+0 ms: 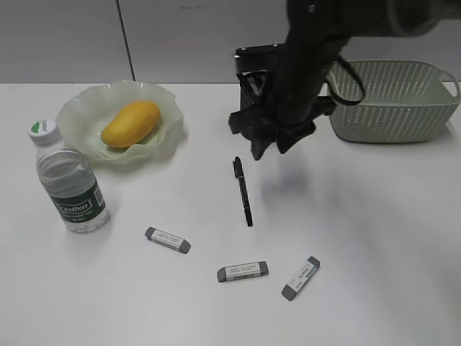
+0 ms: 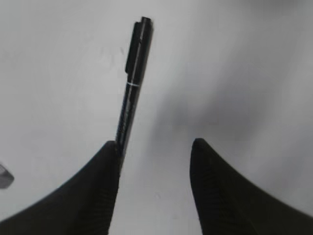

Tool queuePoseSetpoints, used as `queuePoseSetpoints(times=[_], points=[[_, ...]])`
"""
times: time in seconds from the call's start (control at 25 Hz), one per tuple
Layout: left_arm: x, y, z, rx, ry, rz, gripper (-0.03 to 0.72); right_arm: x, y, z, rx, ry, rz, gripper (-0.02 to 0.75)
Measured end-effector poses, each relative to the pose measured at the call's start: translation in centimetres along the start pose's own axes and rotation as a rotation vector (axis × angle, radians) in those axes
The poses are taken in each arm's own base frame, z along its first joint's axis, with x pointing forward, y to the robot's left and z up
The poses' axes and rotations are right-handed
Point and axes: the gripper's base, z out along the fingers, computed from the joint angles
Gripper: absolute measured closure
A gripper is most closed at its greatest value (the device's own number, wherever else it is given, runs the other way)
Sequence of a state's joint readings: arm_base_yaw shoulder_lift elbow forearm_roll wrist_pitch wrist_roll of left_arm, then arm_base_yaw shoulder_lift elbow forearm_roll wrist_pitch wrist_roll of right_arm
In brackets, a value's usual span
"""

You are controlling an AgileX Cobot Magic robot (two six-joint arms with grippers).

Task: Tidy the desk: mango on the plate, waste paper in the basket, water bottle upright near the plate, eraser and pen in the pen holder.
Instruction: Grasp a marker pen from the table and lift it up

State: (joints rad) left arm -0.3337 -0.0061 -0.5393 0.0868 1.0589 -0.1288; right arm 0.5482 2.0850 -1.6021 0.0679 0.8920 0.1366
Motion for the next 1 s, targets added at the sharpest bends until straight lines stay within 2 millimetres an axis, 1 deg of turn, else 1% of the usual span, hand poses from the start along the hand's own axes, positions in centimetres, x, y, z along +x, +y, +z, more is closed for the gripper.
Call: queuePoseSetpoints(times=[0.12, 0.24, 0.36, 0.44, 0.56, 0.6, 0.68, 0.8, 0.92, 1.0], points=[[0.0, 0.0, 0.0, 0.0, 0.0, 0.0, 0.452, -1.8, 1.8, 2.7, 0.006, 0.038, 0.005, 0.353], [0.0, 0.0, 0.0, 0.0, 0.0, 0.0, 0.452, -2.7, 3.0, 4.9, 0.01, 0.071, 0.007, 0.353], [0.0, 0.0, 0.0, 0.0, -0.001, 0.0, 0.452, -2.7, 3.5, 6.9, 0.022, 0.125, 0.009, 0.353], [0.0, 0.0, 0.0, 0.0, -0.001, 0.0, 0.452, -2.2, 3.3, 8.3, 0.034, 0.17, 0.012, 0.353], [0.0, 0.0, 0.0, 0.0, -0.001, 0.0, 0.452, -1.7, 3.1, 9.6, 0.055, 0.213, 0.017, 0.368], [0.0, 0.0, 0.0, 0.0, -0.001, 0.0, 0.452, -1.6, 3.0, 9.7, 0.062, 0.218, 0.016, 0.388], [0.0, 0.0, 0.0, 0.0, -0.001, 0.0, 0.452, -1.7, 2.9, 9.7, 0.074, 0.216, 0.012, 0.462], [0.0, 0.0, 0.0, 0.0, -0.001, 0.0, 0.452, -1.7, 2.8, 9.7, 0.081, 0.214, 0.009, 0.645], [0.0, 0.0, 0.0, 0.0, -0.001, 0.0, 0.452, -2.0, 2.9, 9.4, 0.076, 0.189, 0.011, 0.647], [0.0, 0.0, 0.0, 0.0, -0.001, 0.0, 0.452, -2.7, 3.4, 8.0, 0.062, 0.115, 0.0, 0.647]])
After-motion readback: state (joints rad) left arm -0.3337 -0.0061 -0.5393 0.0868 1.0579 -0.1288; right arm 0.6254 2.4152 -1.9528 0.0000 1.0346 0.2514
